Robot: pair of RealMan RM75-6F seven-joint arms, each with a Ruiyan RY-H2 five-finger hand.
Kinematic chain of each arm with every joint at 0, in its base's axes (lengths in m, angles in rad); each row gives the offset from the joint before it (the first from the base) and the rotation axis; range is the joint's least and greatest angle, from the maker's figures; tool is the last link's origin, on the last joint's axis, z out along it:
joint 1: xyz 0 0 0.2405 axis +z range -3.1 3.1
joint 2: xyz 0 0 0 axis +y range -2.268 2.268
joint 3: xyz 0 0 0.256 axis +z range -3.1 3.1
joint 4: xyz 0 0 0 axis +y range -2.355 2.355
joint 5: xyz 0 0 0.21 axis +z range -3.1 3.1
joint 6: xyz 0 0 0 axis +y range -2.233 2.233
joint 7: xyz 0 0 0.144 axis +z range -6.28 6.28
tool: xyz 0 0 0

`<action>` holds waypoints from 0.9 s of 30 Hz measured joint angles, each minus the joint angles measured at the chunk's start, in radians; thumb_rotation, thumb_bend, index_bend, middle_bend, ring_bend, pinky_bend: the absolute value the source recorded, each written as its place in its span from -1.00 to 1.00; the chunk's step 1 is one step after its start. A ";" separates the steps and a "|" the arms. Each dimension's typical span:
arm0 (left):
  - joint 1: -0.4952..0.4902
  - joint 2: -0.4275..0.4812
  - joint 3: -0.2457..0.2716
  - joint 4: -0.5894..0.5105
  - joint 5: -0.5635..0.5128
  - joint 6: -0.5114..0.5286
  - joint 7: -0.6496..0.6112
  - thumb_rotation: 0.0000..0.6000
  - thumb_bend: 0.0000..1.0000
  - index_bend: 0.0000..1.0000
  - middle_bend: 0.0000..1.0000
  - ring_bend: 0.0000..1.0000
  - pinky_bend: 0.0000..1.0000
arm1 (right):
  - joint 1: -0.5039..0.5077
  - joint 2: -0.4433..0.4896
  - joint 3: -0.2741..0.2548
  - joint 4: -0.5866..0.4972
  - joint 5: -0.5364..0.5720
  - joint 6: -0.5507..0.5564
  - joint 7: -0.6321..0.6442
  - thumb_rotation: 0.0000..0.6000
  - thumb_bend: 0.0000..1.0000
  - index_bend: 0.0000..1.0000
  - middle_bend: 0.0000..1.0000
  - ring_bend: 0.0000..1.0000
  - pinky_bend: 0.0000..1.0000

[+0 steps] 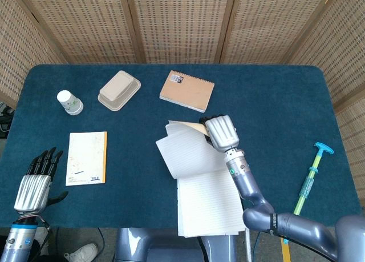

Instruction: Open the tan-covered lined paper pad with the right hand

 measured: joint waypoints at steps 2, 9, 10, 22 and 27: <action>-0.003 -0.002 -0.001 0.004 -0.009 -0.008 0.000 1.00 -0.80 -1.00 -1.00 -1.00 -0.82 | 0.030 -0.013 0.018 0.049 0.023 -0.015 -0.008 1.00 0.60 0.25 0.32 0.21 0.23; -0.017 -0.014 -0.012 0.023 -0.049 -0.034 0.007 1.00 -0.80 -1.00 -1.00 -1.00 -0.82 | 0.115 -0.050 0.062 0.215 0.095 -0.067 -0.008 1.00 0.59 0.25 0.31 0.20 0.23; -0.018 -0.017 -0.014 0.024 -0.053 -0.033 0.013 1.00 -0.80 -1.00 -1.00 -1.00 -0.82 | 0.128 -0.057 0.066 0.243 0.105 -0.075 -0.005 1.00 0.56 0.24 0.30 0.20 0.22; -0.023 -0.022 -0.016 0.032 -0.066 -0.027 0.022 1.00 -0.80 -1.00 -1.00 -1.00 -0.82 | 0.237 -0.127 0.065 0.473 0.220 -0.201 0.046 1.00 -0.54 -0.85 -0.93 -0.97 -0.92; -0.024 -0.020 -0.014 0.034 -0.070 -0.028 0.017 1.00 -0.80 -1.00 -1.00 -1.00 -0.82 | 0.241 -0.119 0.063 0.456 0.286 -0.213 0.020 1.00 -0.68 -1.00 -1.00 -1.00 -1.00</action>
